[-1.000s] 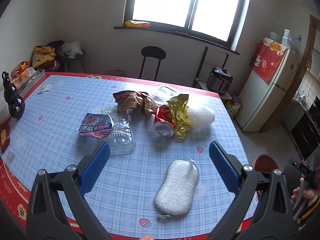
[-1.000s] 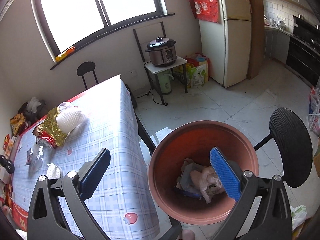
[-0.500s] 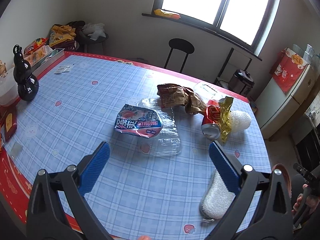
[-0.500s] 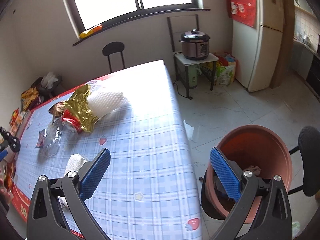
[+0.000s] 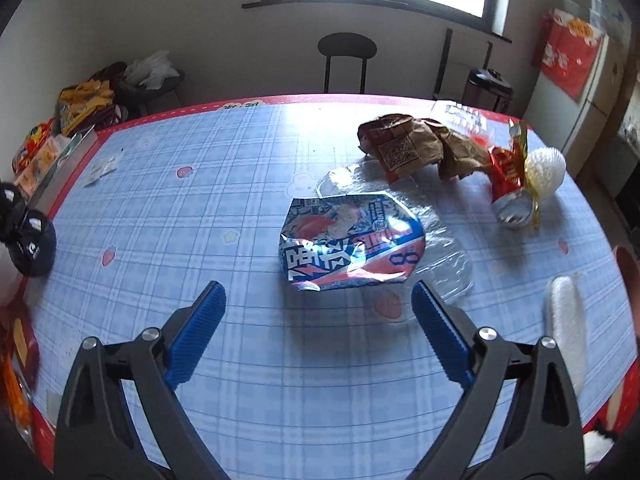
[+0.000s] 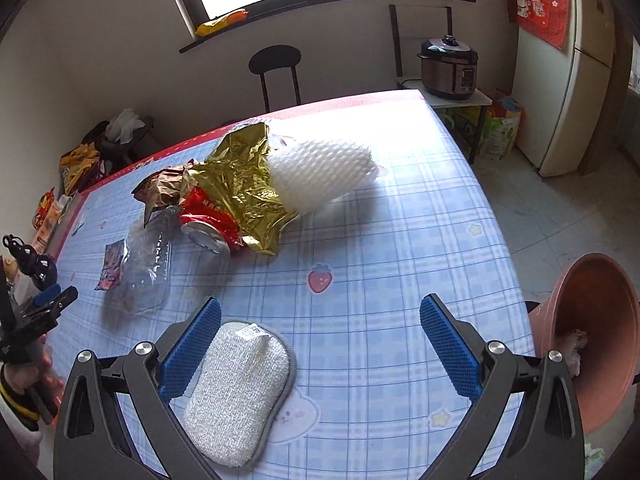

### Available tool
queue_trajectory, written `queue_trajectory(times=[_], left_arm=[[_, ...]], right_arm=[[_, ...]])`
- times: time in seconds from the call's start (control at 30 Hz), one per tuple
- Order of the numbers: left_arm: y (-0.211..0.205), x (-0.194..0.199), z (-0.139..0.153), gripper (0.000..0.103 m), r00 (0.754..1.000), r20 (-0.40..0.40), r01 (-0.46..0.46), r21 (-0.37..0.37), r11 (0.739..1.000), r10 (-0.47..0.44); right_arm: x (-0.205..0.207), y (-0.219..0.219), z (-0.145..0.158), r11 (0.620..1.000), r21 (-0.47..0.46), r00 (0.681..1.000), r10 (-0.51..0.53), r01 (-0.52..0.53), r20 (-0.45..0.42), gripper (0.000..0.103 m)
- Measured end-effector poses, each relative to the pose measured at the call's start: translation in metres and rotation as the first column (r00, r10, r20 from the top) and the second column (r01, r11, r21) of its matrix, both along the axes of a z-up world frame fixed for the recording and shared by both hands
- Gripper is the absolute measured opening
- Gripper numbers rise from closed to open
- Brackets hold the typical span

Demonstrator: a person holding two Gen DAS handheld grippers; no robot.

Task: Collect trash
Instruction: 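Return to the table and grasp the crumpled snack wrapper with the left tool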

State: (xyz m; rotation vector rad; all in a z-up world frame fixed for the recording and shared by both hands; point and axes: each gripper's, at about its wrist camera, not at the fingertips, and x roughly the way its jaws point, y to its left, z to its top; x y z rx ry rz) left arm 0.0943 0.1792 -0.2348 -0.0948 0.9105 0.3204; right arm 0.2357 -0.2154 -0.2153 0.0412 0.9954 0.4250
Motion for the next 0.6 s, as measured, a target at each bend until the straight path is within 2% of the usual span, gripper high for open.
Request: queue_trajectory(times=[0.03,0.07,0.1,0.2,0.3,0.47,0.53,0.57,0.6], left_arm=[[0.002,0.001,-0.008,0.083,1.0,-0.014,0.023,0.024,0.999,-0.023],[0.004,0.003,-0.015,0.073,0.999,-0.031,0.042,0.044,0.998,-0.041],[0.004,0.006,-0.022,0.071,0.997,-0.05,0.061,0.062,0.996,-0.058],[0.004,0.012,-0.038,0.071,0.991,-0.073,0.124,0.112,0.986,-0.116],[0.001,0.019,-0.048,0.07,0.982,-0.091,0.181,0.19,0.965,-0.166],[-0.007,0.035,-0.056,0.07,0.962,-0.118,0.273,0.301,0.914,-0.248],[-0.012,0.04,-0.059,0.06,0.946,-0.132,0.324,0.324,0.889,-0.297],[-0.014,0.043,-0.06,0.042,0.936,-0.147,0.35,0.323,0.879,-0.319],[-0.014,0.046,-0.062,0.037,0.936,-0.154,0.352,0.347,0.87,-0.317]], right_arm=[[-0.002,0.004,-0.003,1.0,-0.004,1.0,0.0,0.0,-0.007,0.098],[-0.003,0.006,-0.005,1.0,-0.009,1.0,-0.004,0.003,-0.015,0.098],[-0.004,0.008,-0.007,1.0,-0.013,1.0,-0.01,0.01,-0.021,0.098],[-0.006,0.009,-0.011,0.999,-0.02,0.999,-0.032,0.031,-0.033,0.098],[-0.006,0.008,-0.012,0.999,-0.027,0.998,-0.046,0.045,-0.036,0.098],[-0.009,0.011,-0.015,0.998,-0.039,0.997,-0.053,0.051,-0.056,0.098],[-0.012,0.014,-0.015,0.998,-0.042,0.997,-0.049,0.046,-0.059,0.098],[-0.012,0.015,-0.015,0.998,-0.043,0.997,-0.045,0.043,-0.06,0.098],[-0.013,0.016,-0.015,0.998,-0.044,0.997,-0.041,0.039,-0.059,0.098]])
